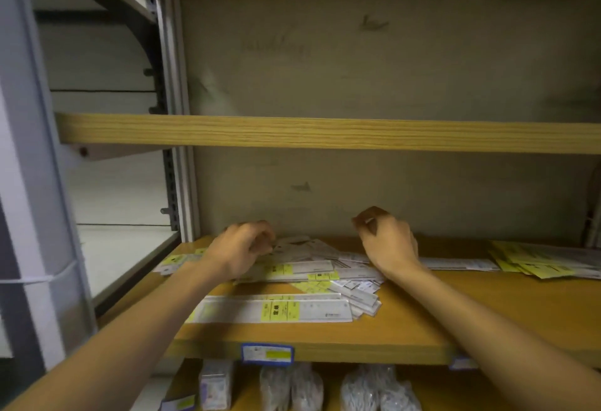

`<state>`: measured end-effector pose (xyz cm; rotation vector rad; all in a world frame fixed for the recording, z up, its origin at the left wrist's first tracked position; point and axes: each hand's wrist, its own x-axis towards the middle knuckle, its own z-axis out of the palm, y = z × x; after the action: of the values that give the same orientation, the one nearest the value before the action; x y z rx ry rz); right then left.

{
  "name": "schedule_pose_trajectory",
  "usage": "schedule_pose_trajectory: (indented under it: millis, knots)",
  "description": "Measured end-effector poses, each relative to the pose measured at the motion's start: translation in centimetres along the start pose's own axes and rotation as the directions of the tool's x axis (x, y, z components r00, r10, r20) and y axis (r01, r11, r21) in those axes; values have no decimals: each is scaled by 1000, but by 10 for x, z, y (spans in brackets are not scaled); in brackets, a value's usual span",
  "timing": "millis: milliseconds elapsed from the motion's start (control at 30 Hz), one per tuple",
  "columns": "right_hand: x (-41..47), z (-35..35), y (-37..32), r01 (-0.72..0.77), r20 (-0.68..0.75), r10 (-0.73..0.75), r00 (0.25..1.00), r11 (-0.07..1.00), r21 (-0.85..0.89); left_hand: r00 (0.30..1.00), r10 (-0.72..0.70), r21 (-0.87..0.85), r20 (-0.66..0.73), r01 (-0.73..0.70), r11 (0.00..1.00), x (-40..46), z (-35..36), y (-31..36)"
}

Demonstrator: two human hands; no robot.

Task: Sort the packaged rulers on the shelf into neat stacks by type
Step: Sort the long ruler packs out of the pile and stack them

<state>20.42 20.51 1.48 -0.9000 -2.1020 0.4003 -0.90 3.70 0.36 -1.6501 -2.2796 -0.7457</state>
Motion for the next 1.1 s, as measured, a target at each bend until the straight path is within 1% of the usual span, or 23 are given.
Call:
schedule_pose_trajectory:
  millis: [67, 167, 333, 533, 733, 867, 1000, 1100]
  knots:
    - [0, 8, -10, -7, -16, 7, 1000, 1000, -1, 997, 16, 5, 70, -16, 1000, -2, -3, -8]
    - [-5, 17, -21, -25, -33, 24, 999, 999, -22, 991, 36, -15, 133, -34, 999, -6, -6, -15]
    - [-16, 20, -16, -71, -102, 70, 992, 997, -6, 980, 107, -58, 170, -98, 993, -6, 1, -17]
    - [-14, 13, 7, -83, -42, 81, 996, 996, -43, 963, 206, -127, 175, -186, 974, 2, 16, 5]
    - [3, 3, 23, -86, -9, 86, 996, 996, -37, 946, 250, -171, 207, -216, 961, 20, 28, 30]
    - [10, 1, 31, -49, 29, 50, 998, 998, -30, 944, 240, -177, 227, -202, 963, 33, 36, 49]
    - [19, 0, 40, -11, 71, 9, 997, 999, 36, 938, 222, -177, 266, -178, 968, 43, 47, 69]
    - [26, -1, 45, 30, 73, -29, 997, 1000, -2, 924, 213, -182, 318, -161, 970, 48, 54, 80]
